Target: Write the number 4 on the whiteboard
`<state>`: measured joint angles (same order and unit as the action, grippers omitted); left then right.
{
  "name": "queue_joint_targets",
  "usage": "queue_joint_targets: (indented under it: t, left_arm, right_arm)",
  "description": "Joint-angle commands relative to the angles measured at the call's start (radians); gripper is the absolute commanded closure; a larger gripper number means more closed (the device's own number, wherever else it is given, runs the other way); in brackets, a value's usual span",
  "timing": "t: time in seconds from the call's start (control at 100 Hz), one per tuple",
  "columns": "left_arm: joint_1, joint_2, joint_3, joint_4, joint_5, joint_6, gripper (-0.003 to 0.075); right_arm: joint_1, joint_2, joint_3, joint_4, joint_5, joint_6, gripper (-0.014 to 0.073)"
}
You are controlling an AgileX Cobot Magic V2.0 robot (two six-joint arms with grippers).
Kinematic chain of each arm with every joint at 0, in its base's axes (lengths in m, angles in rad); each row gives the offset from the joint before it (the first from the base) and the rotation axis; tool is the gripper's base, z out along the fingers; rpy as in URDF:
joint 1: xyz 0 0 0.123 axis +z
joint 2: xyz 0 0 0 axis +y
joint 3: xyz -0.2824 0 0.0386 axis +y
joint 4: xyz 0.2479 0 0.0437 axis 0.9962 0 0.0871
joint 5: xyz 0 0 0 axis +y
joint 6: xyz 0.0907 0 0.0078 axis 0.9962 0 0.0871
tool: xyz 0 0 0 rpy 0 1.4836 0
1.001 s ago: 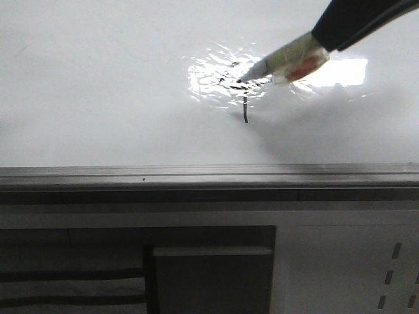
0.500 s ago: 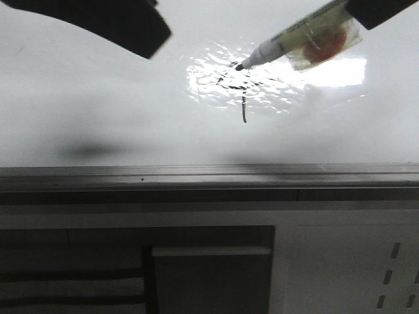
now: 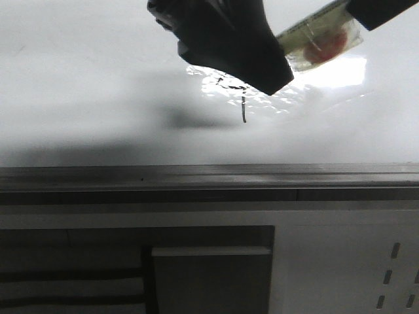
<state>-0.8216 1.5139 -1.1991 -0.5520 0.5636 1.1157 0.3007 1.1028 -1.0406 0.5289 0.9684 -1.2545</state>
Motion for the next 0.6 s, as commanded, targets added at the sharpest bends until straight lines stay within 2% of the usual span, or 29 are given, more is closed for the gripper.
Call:
queue_joint_targets:
  t: [0.0,0.38,0.59]
  left_arm:
    - [-0.007,-0.023,-0.04,-0.032,-0.054,0.002,0.0312]
    - [-0.007,-0.015,-0.04,-0.032,-0.061,0.002,0.0603]
    - [-0.007,-0.015,-0.04,-0.032,-0.061,0.002,0.0692]
  right_arm:
    - [0.0,-0.02,-0.034,0.028,-0.032,-0.015,0.0629]
    - [0.0,-0.02,-0.034,0.043,-0.035,-0.015,0.0629]
    - [0.0,-0.02,-0.034,0.043,-0.02,-0.015,0.0629]
